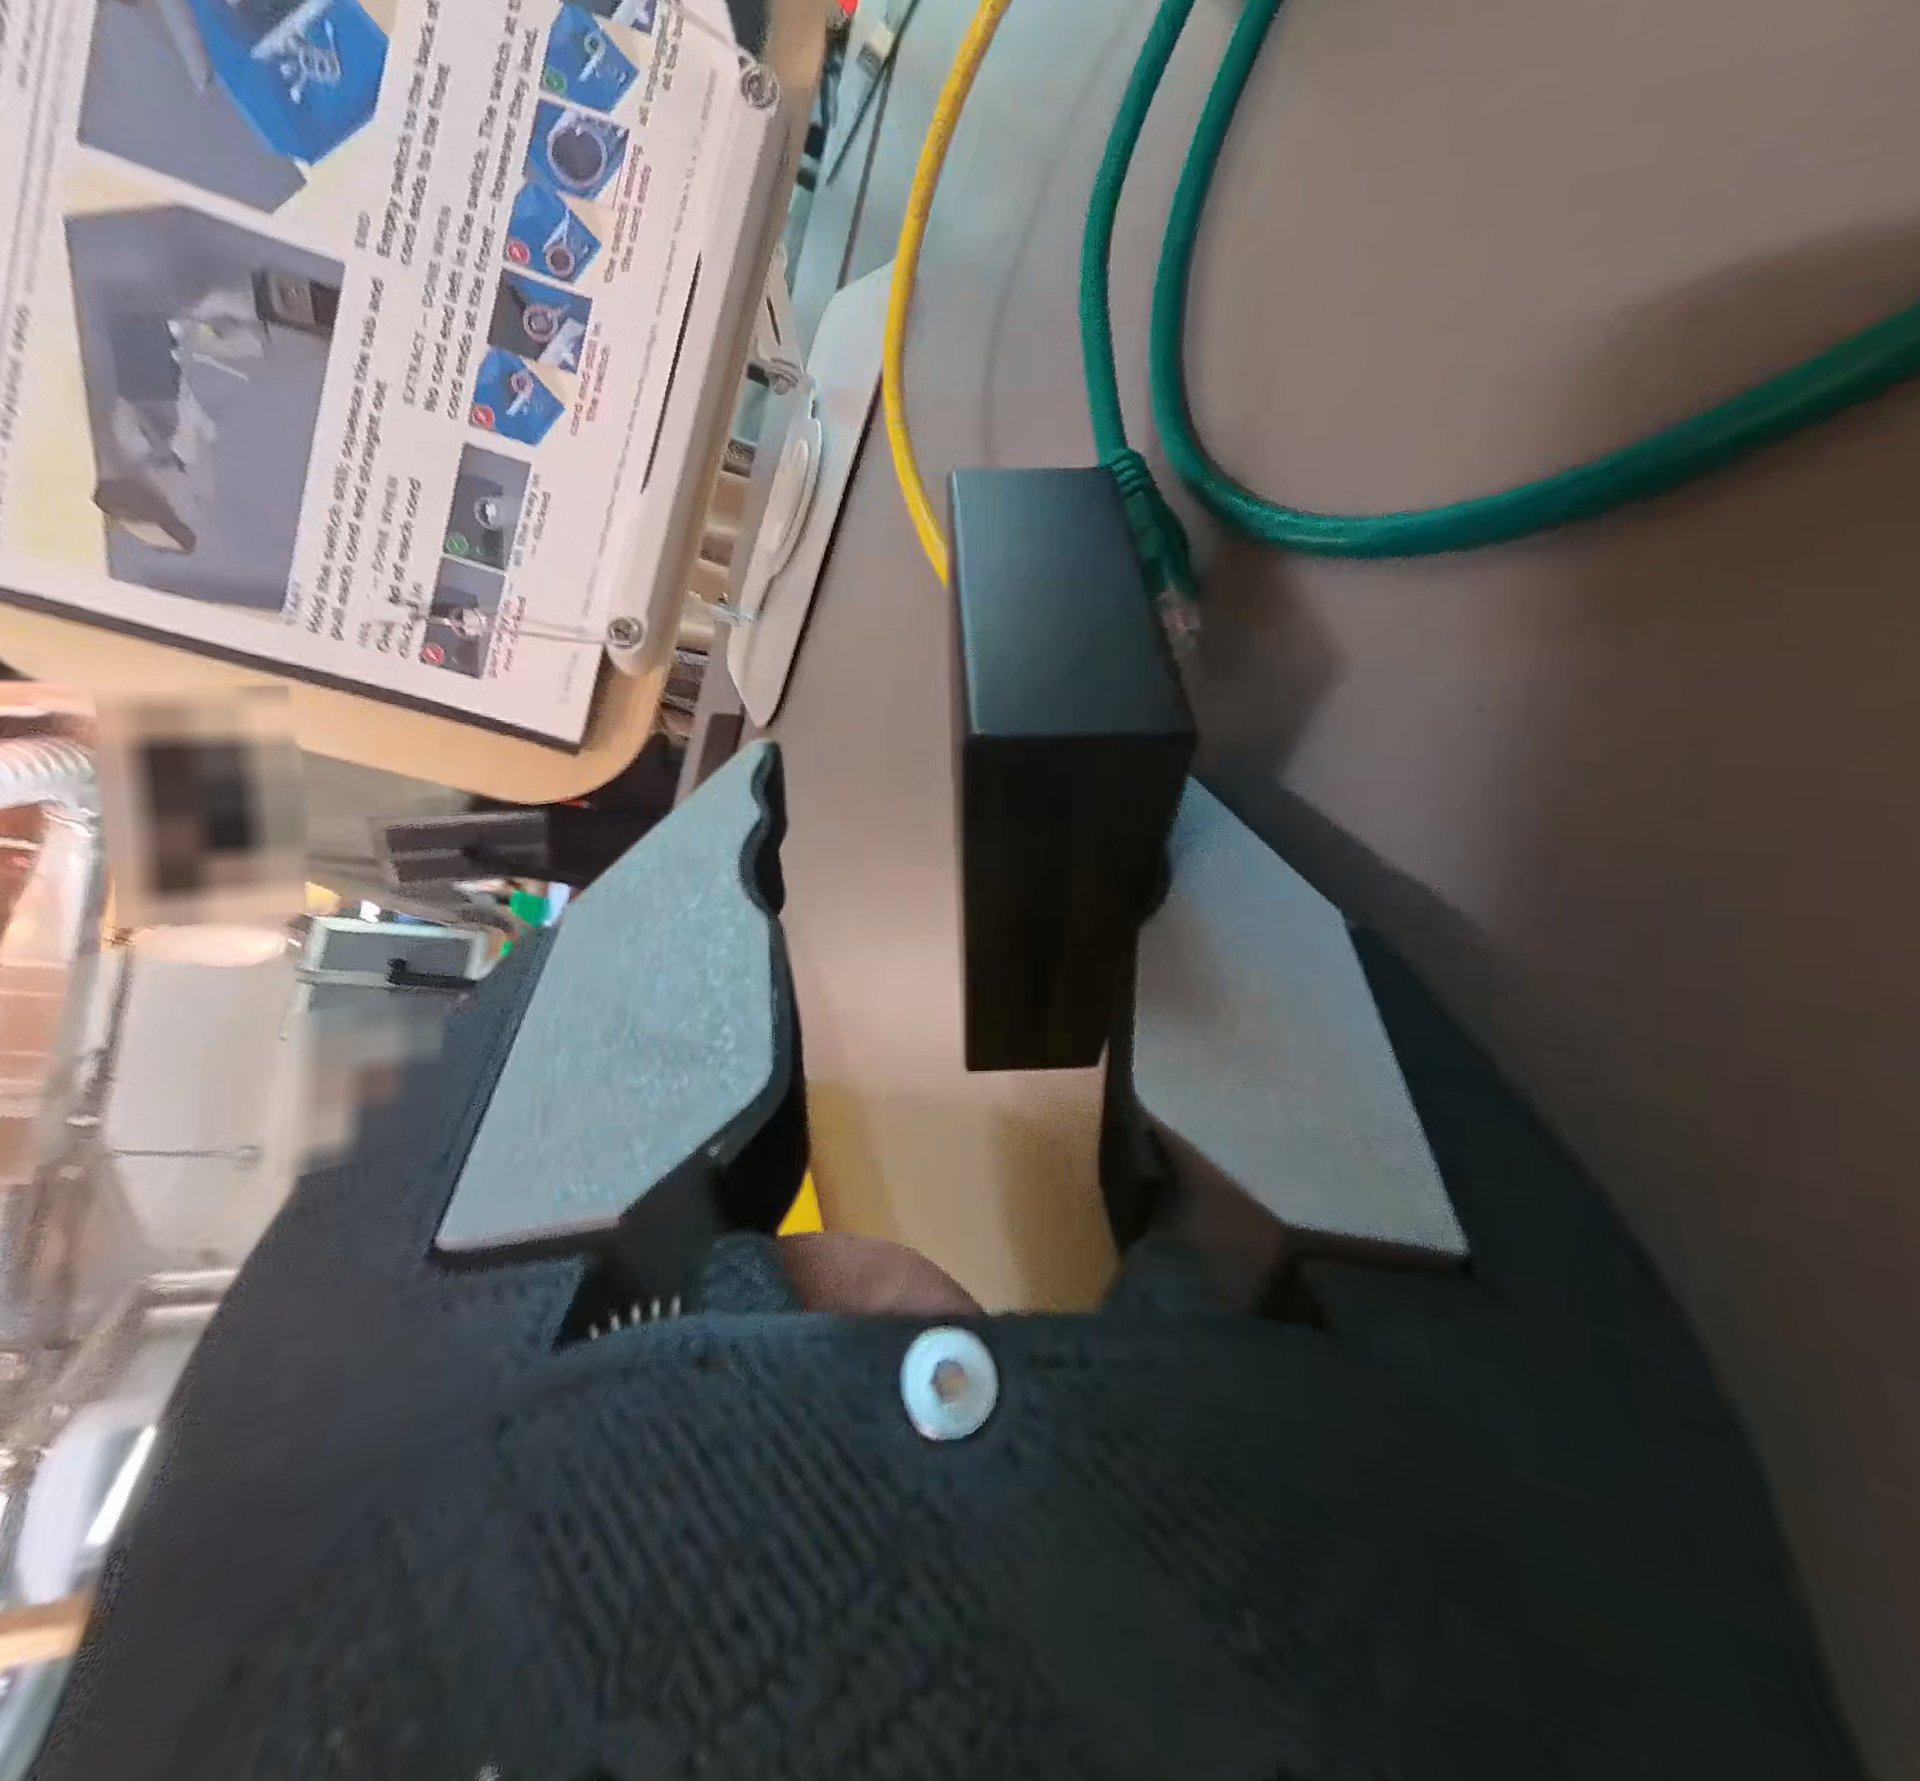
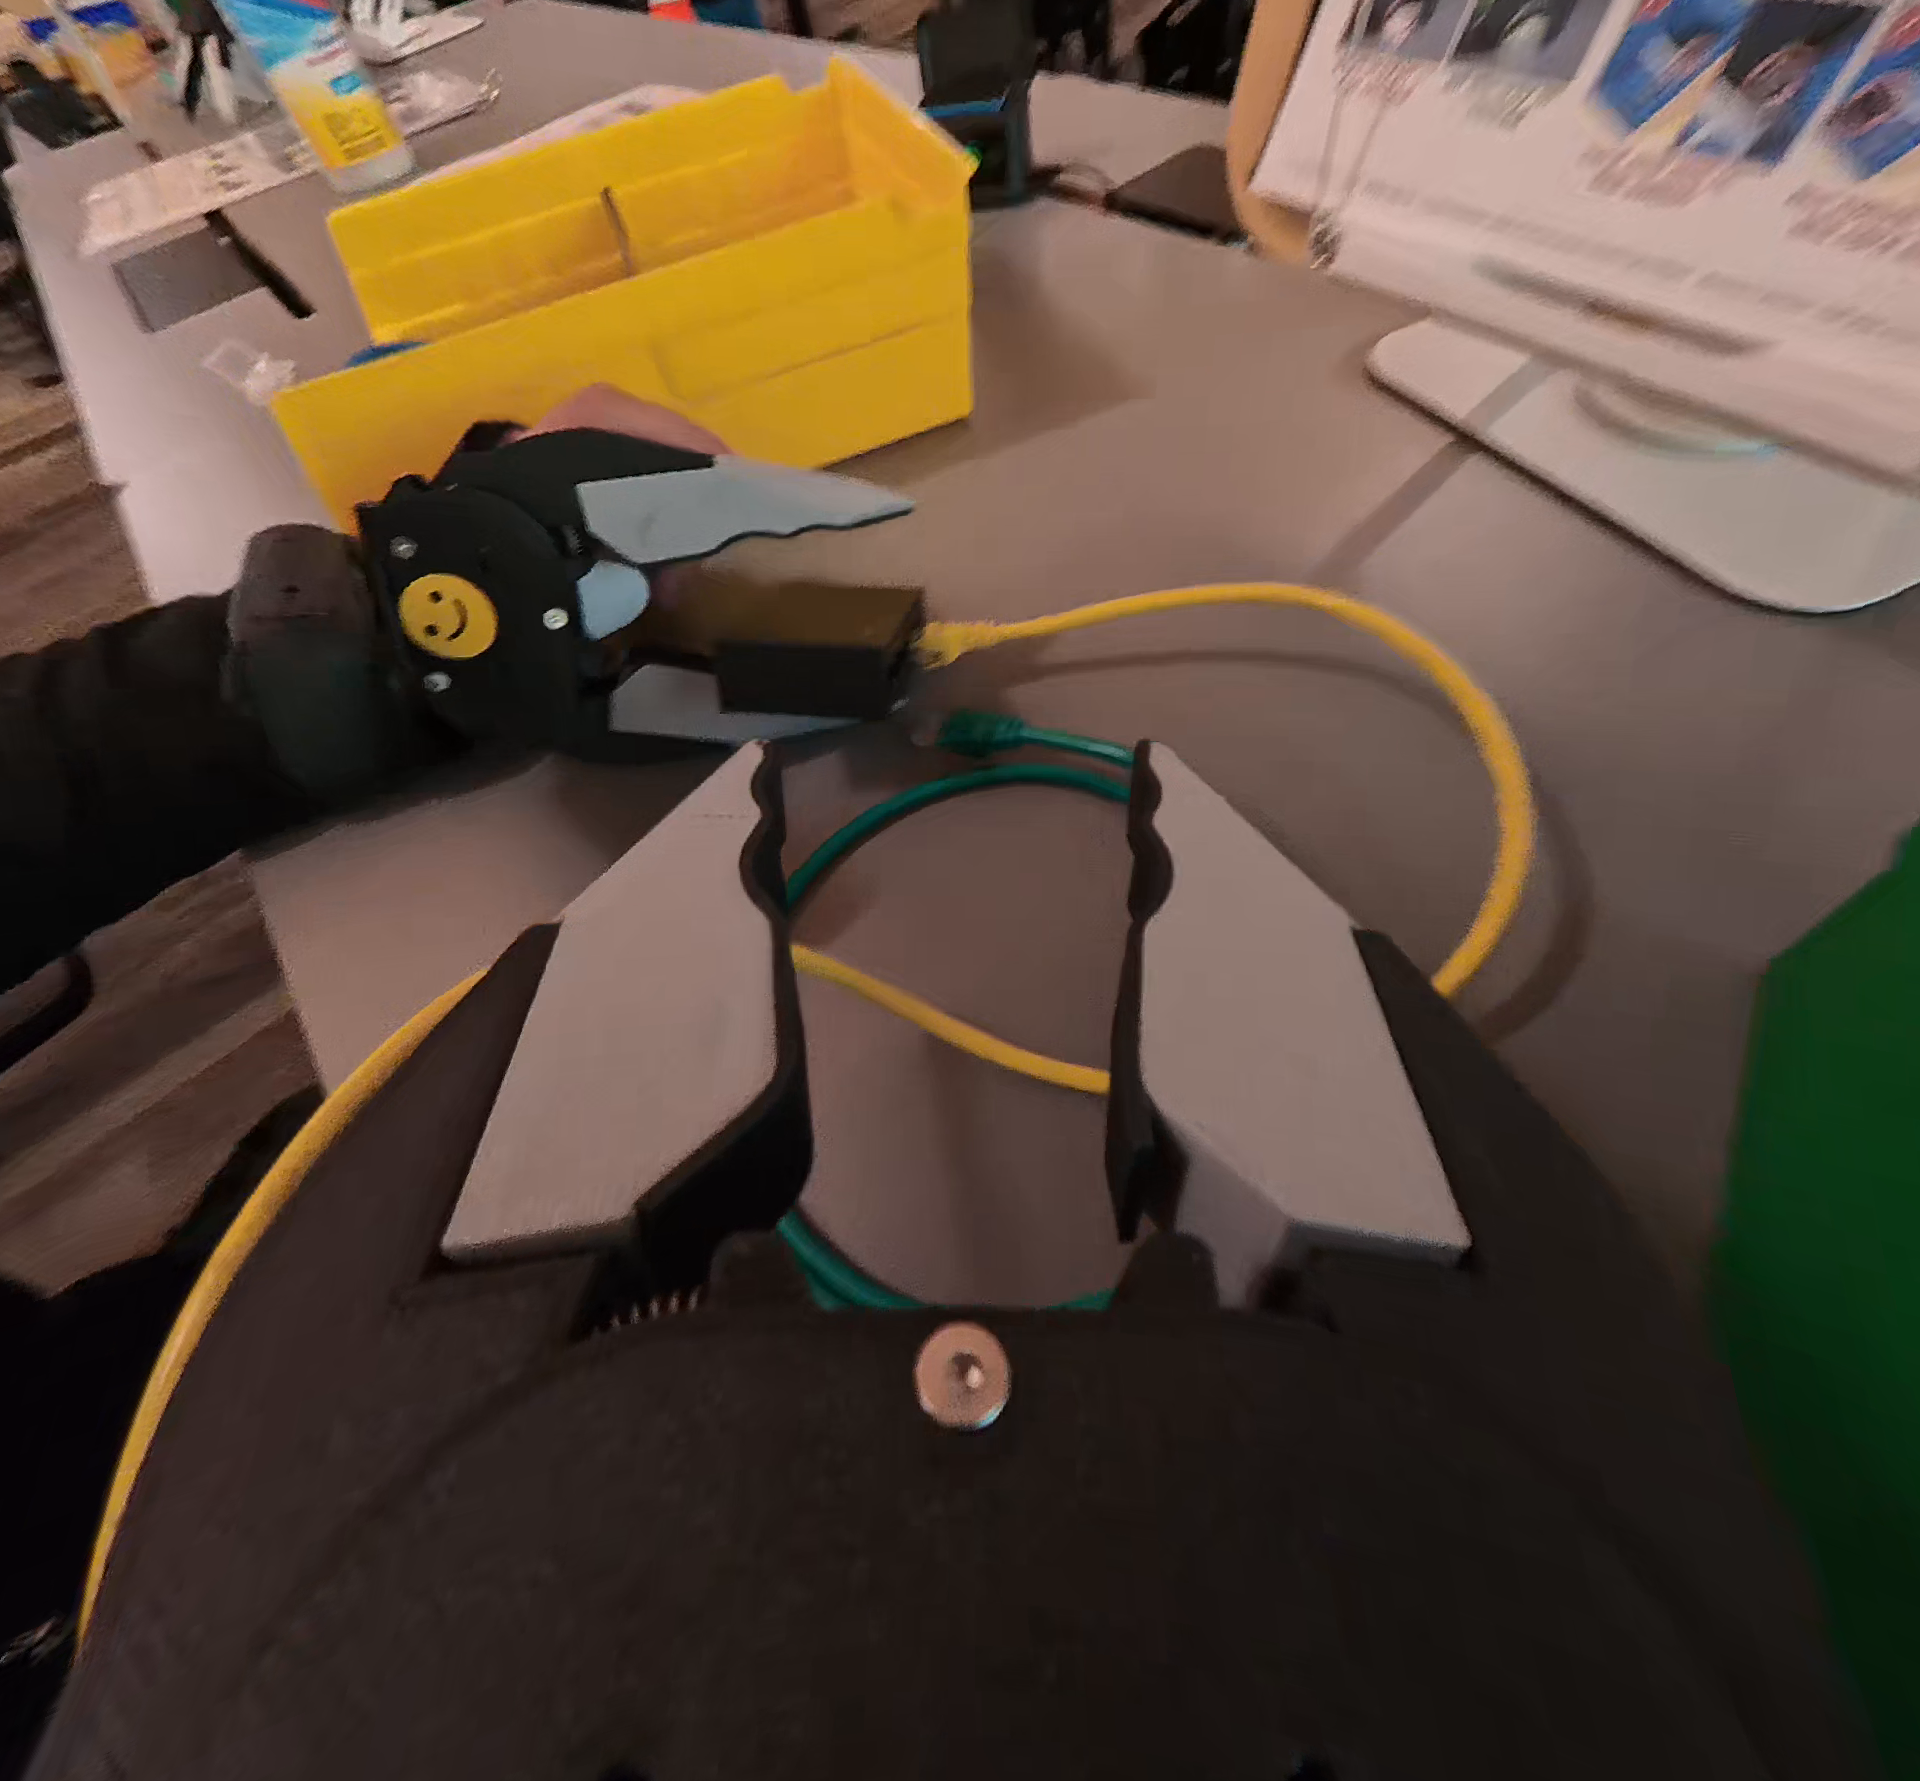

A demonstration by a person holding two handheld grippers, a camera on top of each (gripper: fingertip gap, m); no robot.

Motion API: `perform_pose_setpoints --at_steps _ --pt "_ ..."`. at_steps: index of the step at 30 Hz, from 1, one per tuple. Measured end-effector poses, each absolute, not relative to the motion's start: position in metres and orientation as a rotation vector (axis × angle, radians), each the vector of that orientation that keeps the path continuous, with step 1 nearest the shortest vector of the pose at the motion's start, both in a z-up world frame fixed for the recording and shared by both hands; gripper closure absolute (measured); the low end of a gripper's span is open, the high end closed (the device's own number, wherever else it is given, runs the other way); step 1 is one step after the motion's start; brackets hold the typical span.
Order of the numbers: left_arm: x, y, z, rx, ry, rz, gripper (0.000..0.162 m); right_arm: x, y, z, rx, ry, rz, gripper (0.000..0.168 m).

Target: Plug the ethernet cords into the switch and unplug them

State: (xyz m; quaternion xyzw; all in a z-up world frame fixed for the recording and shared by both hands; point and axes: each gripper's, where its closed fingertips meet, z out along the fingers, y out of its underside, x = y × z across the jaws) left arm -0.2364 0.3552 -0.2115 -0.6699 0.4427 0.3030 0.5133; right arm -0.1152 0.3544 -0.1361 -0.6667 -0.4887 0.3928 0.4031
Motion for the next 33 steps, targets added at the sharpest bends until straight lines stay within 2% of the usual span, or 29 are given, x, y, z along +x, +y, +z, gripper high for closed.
perform_pose_setpoints --at_steps 4,14,20,25,27,28,33 --pt "-0.240 0.348 -0.210 -1.711 1.003 0.630 0.084 -0.109 0.371 -0.115 -1.655 -1.162 0.927 0.100" --pt "-0.246 0.317 -0.214 -1.953 0.913 0.439 0.070 -0.110 0.374 -0.095 -1.619 -1.141 0.884 0.096" --pt "-0.235 0.290 -0.210 -2.124 0.858 0.167 0.068 -0.104 0.380 -0.066 -1.573 -1.116 0.823 0.096" --pt "-0.210 0.268 -0.194 -2.162 0.761 -0.232 0.084 -0.098 0.373 -0.031 -1.485 -1.099 0.794 0.098" --pt "-0.193 0.260 -0.185 -2.162 0.697 -0.446 0.123 -0.095 0.361 -0.008 -1.405 -1.084 0.811 0.102" --pt "-0.187 0.257 -0.180 -2.160 0.665 -0.532 0.136 -0.094 0.354 0.002 -1.372 -1.080 0.811 0.104" --pt "-0.169 0.253 -0.168 -2.128 0.575 -0.738 0.139 -0.094 0.328 0.023 -1.306 -1.123 0.829 0.108"
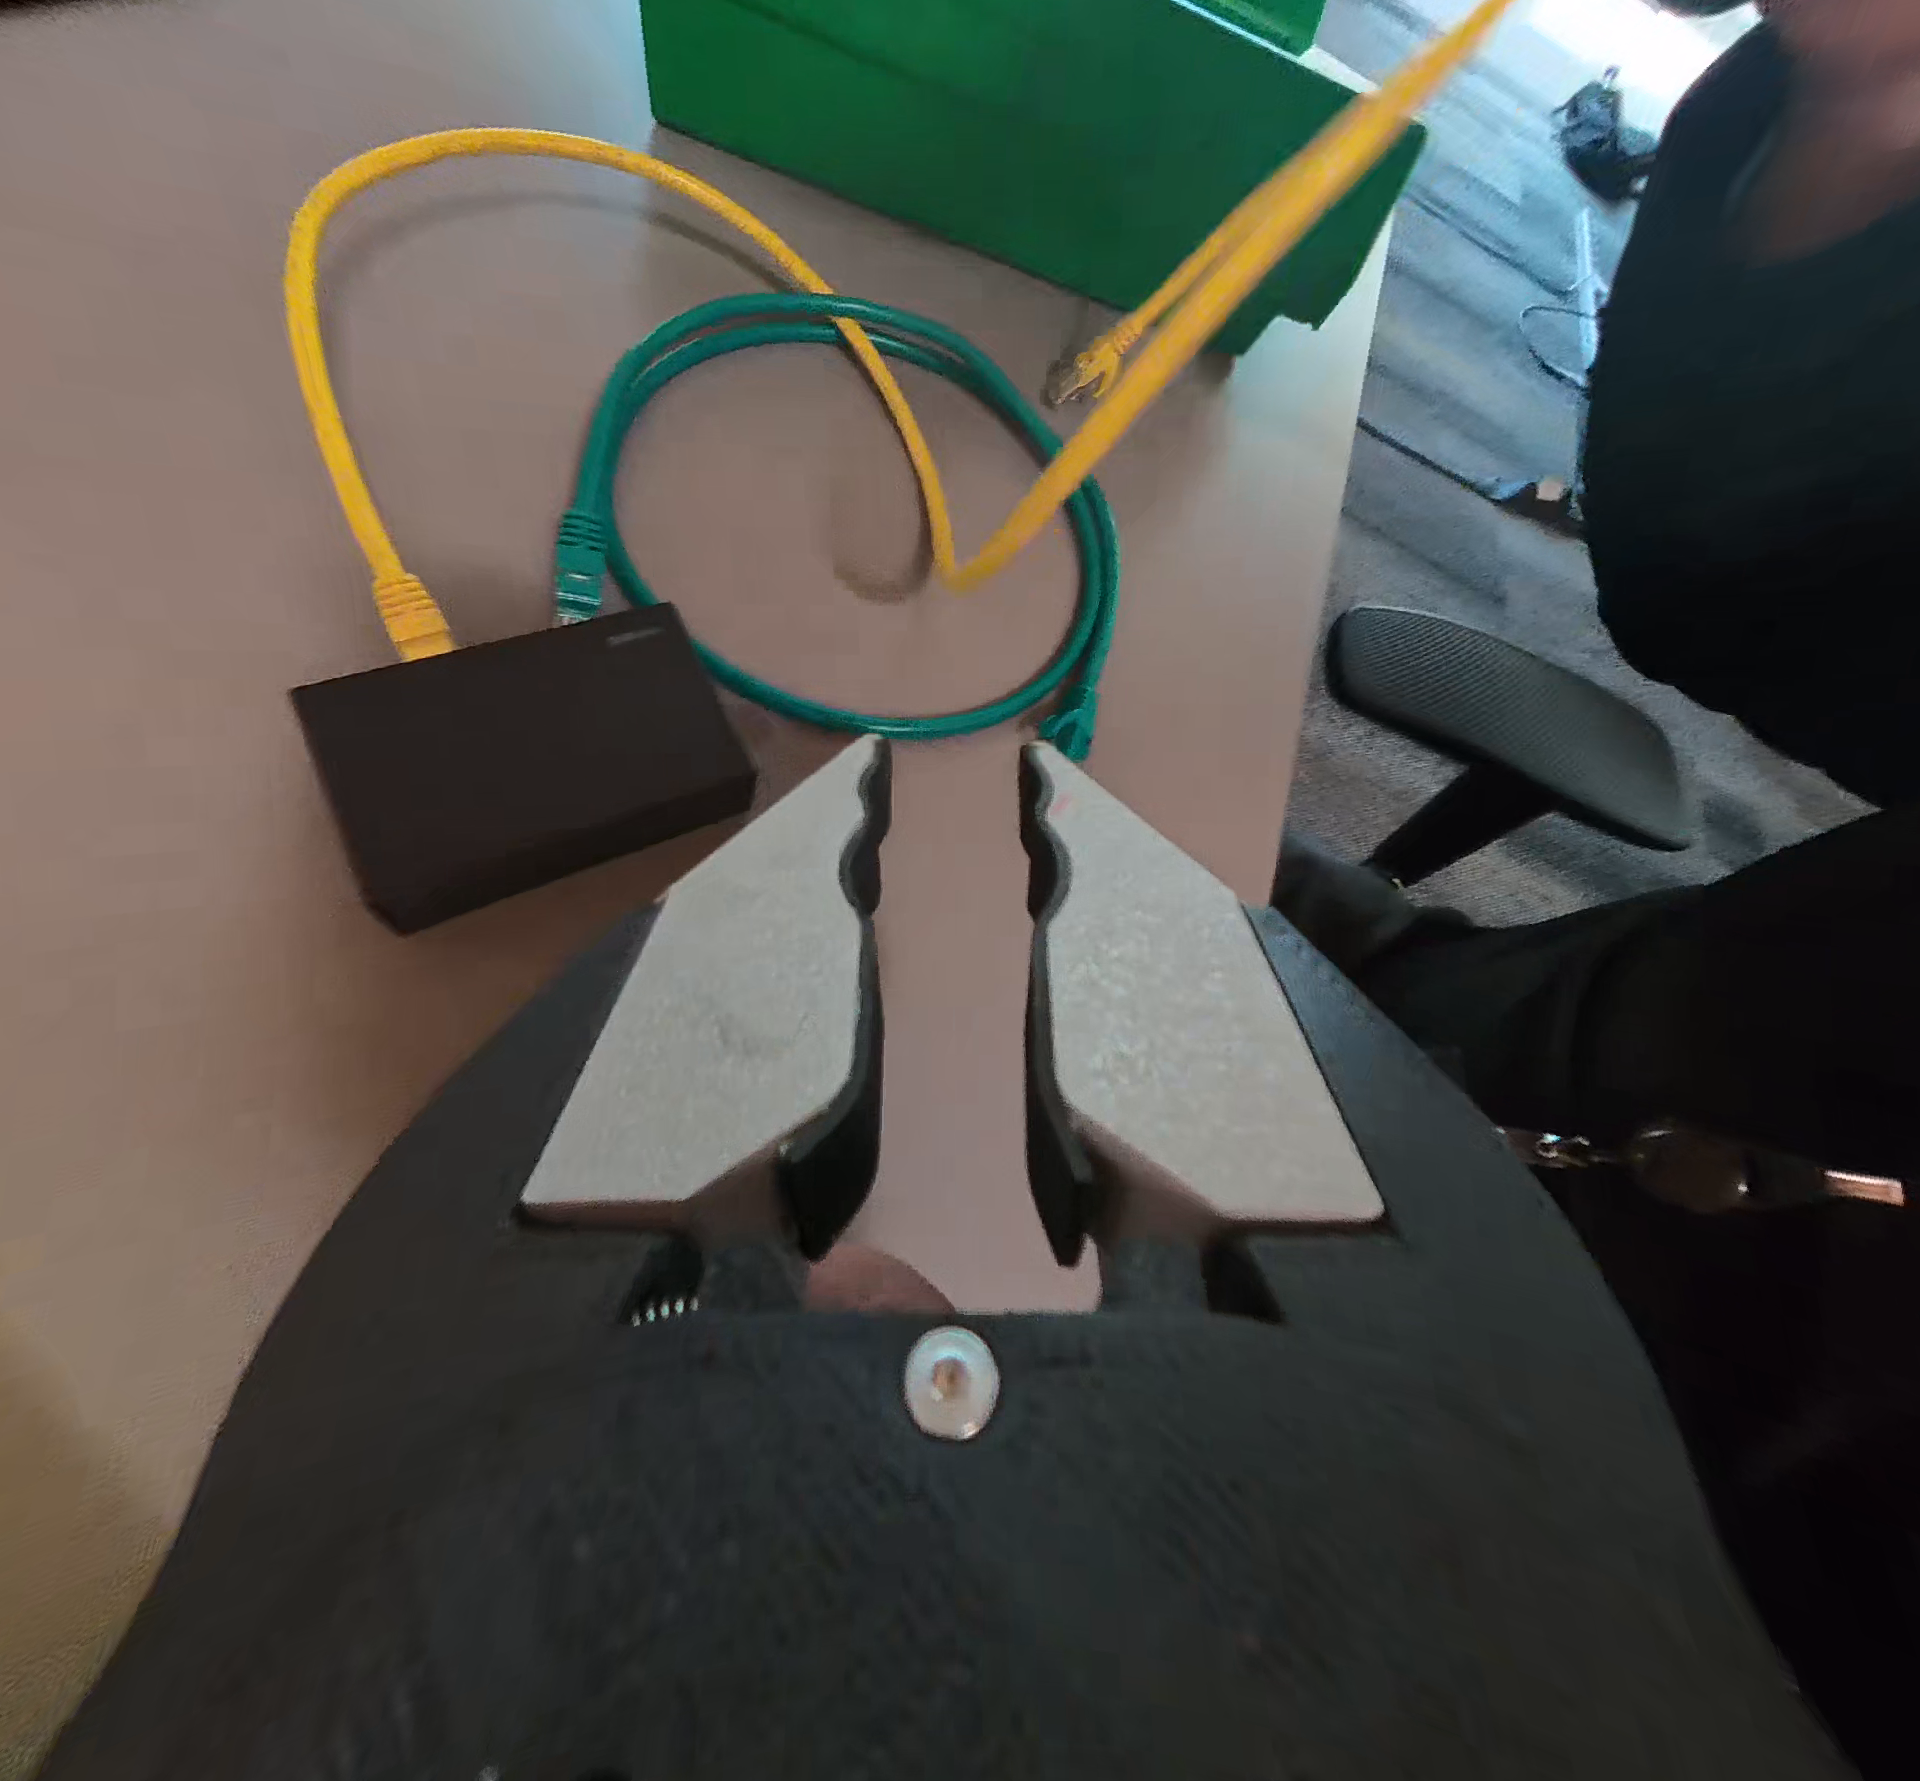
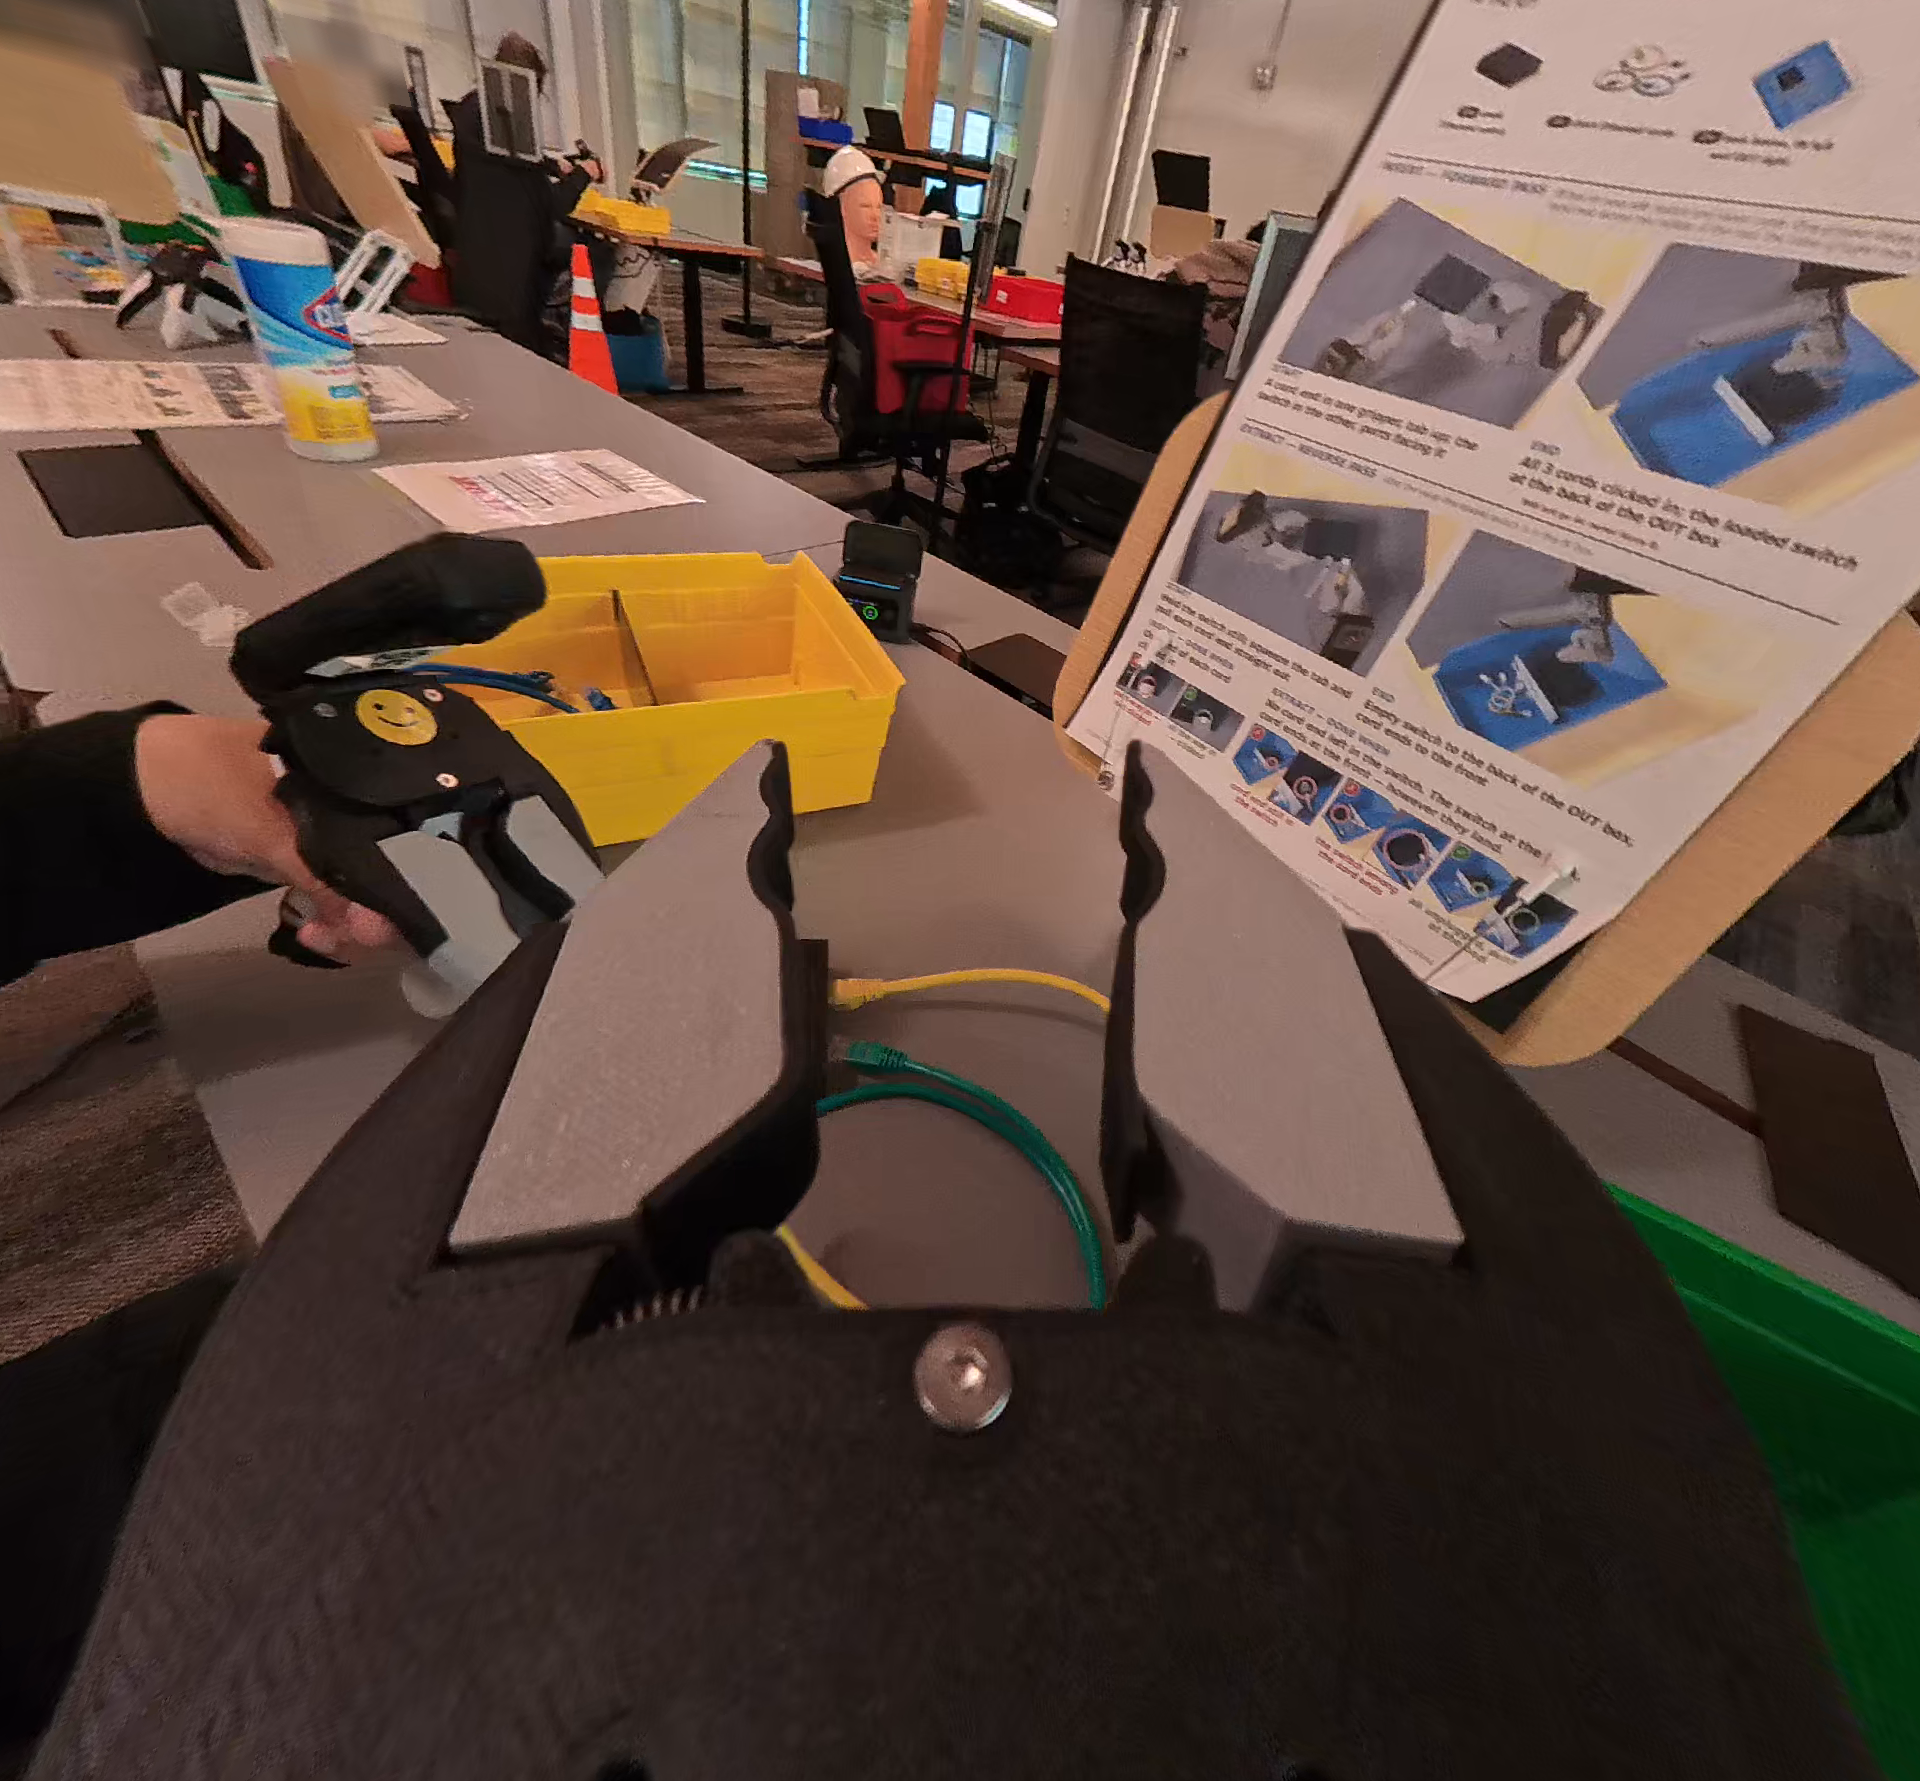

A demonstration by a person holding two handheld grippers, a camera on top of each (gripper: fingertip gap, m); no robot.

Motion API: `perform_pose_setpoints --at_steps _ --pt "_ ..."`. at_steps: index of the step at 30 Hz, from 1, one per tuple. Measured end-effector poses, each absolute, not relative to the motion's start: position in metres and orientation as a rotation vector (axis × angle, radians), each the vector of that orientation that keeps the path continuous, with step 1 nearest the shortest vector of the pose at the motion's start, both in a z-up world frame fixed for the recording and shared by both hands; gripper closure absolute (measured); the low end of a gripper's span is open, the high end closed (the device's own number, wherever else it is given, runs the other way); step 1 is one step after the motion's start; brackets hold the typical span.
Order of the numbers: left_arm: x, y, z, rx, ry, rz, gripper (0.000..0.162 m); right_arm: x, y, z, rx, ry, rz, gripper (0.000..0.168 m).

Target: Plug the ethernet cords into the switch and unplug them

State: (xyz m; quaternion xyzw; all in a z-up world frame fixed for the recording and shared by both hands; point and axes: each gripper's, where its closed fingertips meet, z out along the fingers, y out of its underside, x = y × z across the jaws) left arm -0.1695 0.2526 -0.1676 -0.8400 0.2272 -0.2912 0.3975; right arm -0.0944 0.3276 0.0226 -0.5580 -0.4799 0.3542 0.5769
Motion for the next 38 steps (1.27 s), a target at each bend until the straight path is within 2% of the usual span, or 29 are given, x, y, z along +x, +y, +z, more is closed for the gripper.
perform_pose_setpoints --at_steps 2,8,11,13,19,24,27,30,38 --pt "-0.165 0.252 -0.169 -2.151 0.528 -0.779 0.141 -0.096 0.320 0.022 -1.303 -1.152 0.836 0.112" --pt "-0.168 0.259 -0.185 -2.211 0.485 -0.689 0.162 -0.104 0.294 0.012 -1.273 -1.226 0.880 0.128" --pt "-0.180 0.273 -0.193 -2.260 0.384 -0.502 0.162 -0.114 0.280 -0.007 -1.268 -1.297 0.899 0.148" --pt "-0.182 0.277 -0.196 -2.270 0.368 -0.414 0.162 -0.120 0.270 -0.020 -1.257 -1.344 0.903 0.167" --pt "-0.200 0.304 -0.190 -2.239 0.240 -0.061 0.162 -0.134 0.221 -0.054 -1.172 -1.484 1.015 0.168" --pt "-0.228 0.326 -0.170 -2.120 0.118 0.298 0.162 -0.139 0.161 -0.051 -1.014 -1.541 1.095 0.168" --pt "-0.244 0.337 -0.165 -2.080 0.105 0.526 0.162 -0.149 0.143 -0.055 -0.997 -1.579 0.999 0.168" --pt "-0.242 0.340 -0.165 -2.065 0.119 0.595 0.162 -0.161 0.156 -0.065 -1.033 -1.577 0.833 0.168" --pt "-0.250 0.340 -0.161 -2.035 0.136 0.747 0.162 -0.166 0.172 -0.082 -1.104 -1.578 0.725 0.168"
